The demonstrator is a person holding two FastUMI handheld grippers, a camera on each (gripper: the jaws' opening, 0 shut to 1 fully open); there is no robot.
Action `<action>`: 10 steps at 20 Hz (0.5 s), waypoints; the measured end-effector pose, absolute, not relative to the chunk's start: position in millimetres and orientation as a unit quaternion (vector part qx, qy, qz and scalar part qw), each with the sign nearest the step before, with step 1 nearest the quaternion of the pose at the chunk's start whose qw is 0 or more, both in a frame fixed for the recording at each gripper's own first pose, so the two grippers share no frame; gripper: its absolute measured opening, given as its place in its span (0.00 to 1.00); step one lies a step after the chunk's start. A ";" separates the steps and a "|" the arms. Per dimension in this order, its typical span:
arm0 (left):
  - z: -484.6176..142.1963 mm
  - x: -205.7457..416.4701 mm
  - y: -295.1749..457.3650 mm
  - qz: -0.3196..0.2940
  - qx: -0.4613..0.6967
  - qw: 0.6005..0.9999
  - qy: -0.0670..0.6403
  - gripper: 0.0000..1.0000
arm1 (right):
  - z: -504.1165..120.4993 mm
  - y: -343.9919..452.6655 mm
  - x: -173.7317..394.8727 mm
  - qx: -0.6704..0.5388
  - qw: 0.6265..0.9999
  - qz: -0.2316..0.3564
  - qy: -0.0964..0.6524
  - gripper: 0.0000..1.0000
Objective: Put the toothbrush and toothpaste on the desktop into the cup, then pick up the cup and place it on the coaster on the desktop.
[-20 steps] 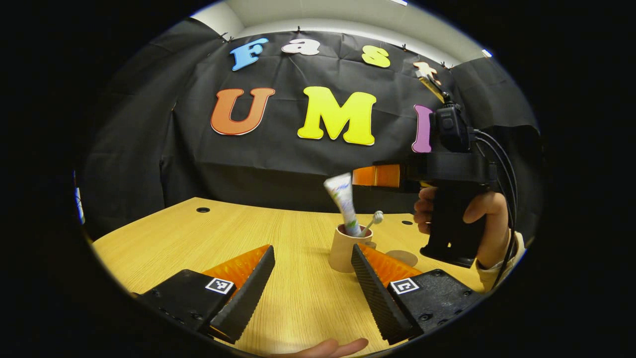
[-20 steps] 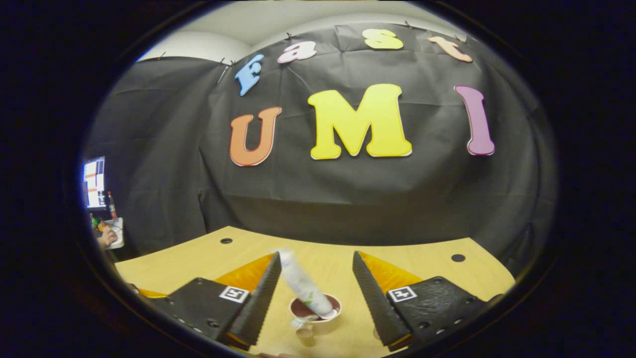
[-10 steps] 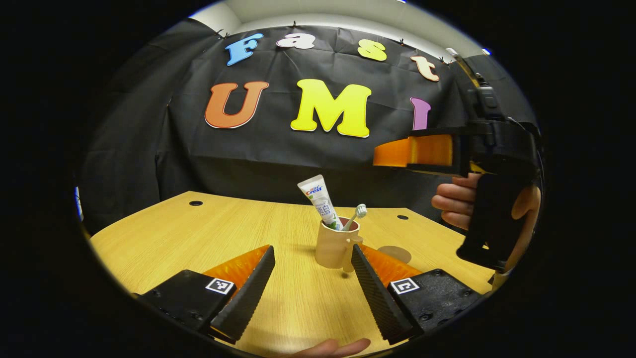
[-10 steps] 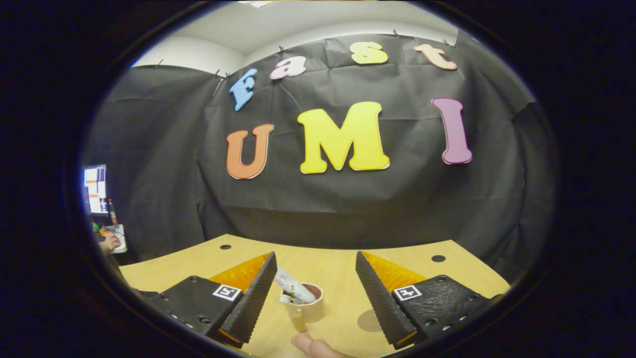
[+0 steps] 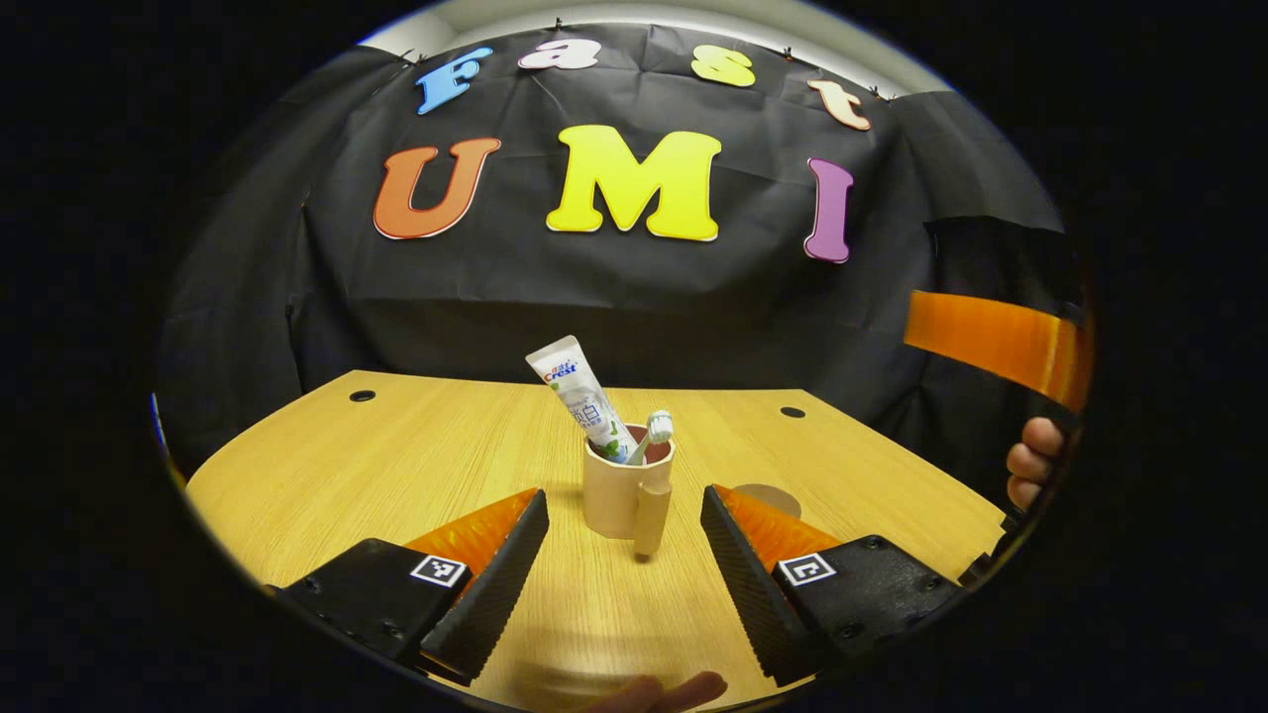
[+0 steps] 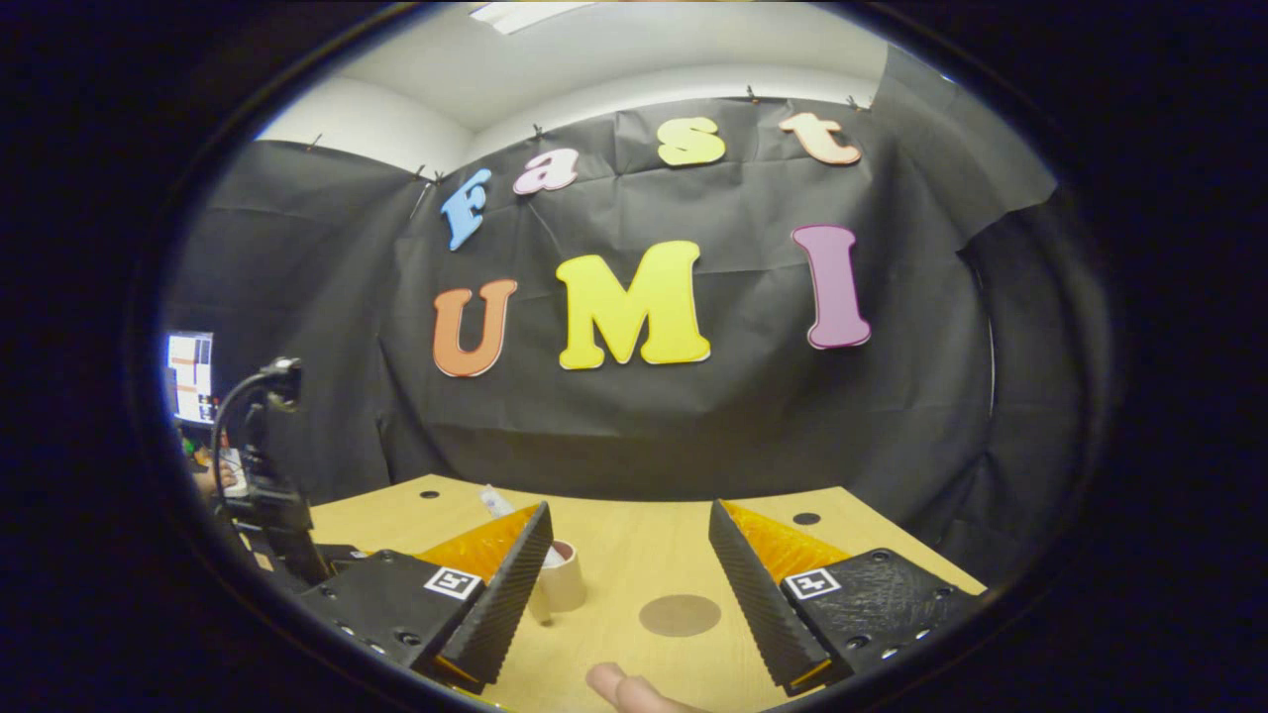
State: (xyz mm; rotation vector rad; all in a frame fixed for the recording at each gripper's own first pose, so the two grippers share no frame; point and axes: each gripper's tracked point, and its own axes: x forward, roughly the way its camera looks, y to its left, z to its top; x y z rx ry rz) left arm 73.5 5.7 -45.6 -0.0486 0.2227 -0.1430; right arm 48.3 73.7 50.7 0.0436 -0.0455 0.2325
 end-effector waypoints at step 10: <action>-67.2 133.0 -25.1 -0.059 -0.004 0.962 0.268 0.97 | 30.4 3.6 24.4 0.062 0.991 0.116 -0.017 0.94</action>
